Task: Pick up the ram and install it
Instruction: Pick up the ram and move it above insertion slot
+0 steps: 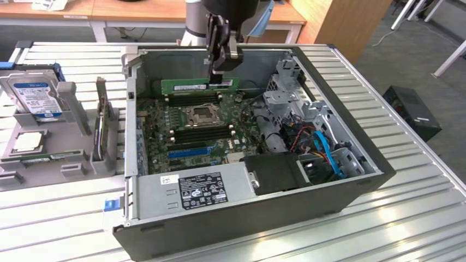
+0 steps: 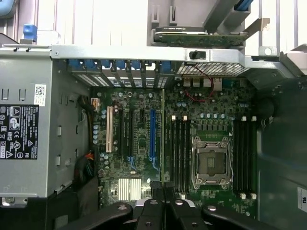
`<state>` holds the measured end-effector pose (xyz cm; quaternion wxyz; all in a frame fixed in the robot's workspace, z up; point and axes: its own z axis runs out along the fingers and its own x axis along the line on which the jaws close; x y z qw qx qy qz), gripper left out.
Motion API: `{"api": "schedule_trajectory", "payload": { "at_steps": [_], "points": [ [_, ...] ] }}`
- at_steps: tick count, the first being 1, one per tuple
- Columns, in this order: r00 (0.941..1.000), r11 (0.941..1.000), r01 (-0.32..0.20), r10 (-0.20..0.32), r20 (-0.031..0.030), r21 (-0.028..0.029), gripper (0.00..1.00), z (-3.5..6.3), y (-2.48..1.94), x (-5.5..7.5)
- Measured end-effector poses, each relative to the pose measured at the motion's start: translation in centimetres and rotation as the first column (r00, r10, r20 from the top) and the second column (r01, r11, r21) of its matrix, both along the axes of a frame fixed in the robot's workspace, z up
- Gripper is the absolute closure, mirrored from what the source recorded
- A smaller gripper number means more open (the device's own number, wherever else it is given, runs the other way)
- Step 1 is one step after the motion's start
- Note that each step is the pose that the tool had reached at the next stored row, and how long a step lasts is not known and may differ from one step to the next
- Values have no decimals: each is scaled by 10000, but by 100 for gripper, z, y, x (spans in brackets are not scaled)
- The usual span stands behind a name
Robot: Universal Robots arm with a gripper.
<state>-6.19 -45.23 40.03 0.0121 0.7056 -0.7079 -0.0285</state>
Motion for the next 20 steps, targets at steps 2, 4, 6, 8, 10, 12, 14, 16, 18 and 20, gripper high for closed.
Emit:
{"api": "schedule_trajectory", "payload": {
  "at_steps": [2,4,6,8,10,12,14,16,18,20],
  "points": [
    [10000,10000,-1,1,0,0,88,-2,18,0],
    [10000,10000,-1,1,0,0,88,-4,37,0],
    [10000,10000,-1,1,1,1,88,-7,59,0],
    [10000,10000,-1,1,0,0,88,-9,83,1],
    [10000,10000,-1,1,-1,0,88,-11,106,1],
    [10000,10000,-1,1,-1,-1,88,-13,132,1],
    [10000,10000,-1,1,0,0,88,-16,161,2],
    [10000,10000,-1,1,0,1,88,-19,189,2],
    [10000,10000,-1,1,0,0,88,-20,216,2],
    [10000,10000,-1,1,0,0,88,-22,240,3]
  ]
}}
